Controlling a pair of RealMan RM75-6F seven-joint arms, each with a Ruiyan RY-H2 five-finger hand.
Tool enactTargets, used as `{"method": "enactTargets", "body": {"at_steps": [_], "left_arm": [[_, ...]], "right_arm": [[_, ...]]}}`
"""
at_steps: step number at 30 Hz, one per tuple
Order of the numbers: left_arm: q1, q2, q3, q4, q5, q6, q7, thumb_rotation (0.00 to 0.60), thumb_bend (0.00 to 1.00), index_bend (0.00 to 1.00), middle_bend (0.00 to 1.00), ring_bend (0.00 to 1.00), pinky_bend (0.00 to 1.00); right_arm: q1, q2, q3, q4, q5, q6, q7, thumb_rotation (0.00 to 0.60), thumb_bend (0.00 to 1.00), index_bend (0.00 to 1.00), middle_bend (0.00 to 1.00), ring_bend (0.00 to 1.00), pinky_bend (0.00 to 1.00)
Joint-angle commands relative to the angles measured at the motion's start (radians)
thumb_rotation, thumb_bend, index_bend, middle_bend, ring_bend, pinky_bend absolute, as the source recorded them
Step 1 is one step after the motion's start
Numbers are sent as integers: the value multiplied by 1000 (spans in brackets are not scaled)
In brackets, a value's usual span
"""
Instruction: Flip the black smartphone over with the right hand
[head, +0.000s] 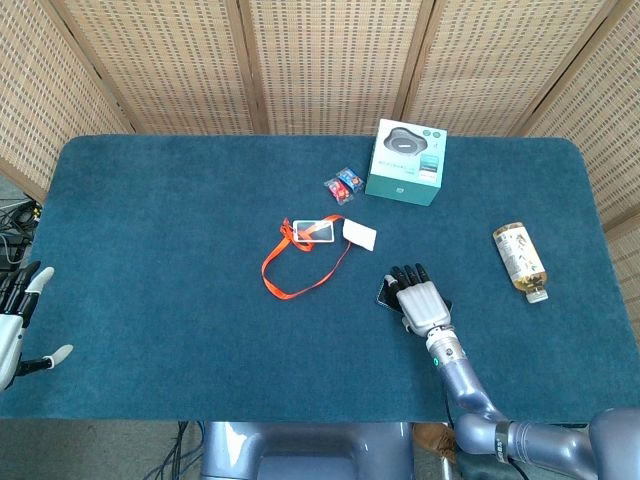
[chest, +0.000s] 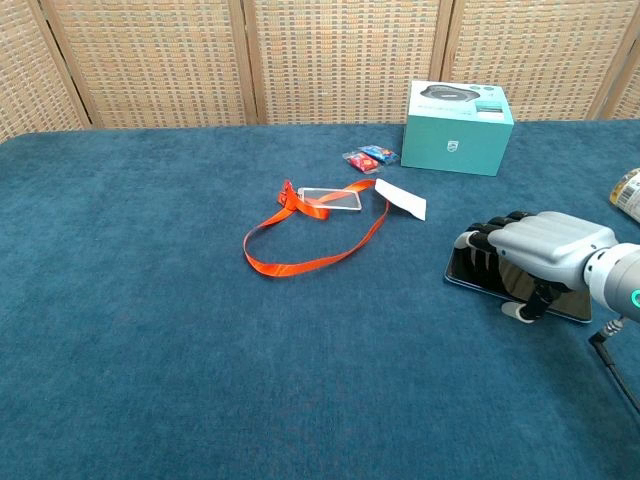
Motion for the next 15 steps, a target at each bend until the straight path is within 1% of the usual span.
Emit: {"method": "enactTargets", "body": {"at_steps": [1,2,5,11,15], "left_arm": [[0,0,1,0,1,1,0,600,0,0,0,0,0],[0,0,1,0,1,1,0,600,0,0,0,0,0],[0,0,1,0,1,0,0,600,0,0,0,0,0],[0,1,2,0,1,1,-3,600,0,0,0,0,0],[0,2,2,0,0,1,-5,600,0,0,0,0,0]], "right_arm": [[-1,-5,2,12,10,1,1,600,691,122,193,153,0],[-1,-6,3,14,10,3,3,600,728,124,204,172,0],[-3,-4,4,16,5,7,12,600,787,130,222,200,0],[-3,17,21,10,-6,16,44,600,845,142,231,216,0],[1,37,44,12,6,17,62,600,872,146,233,222,0]]}}
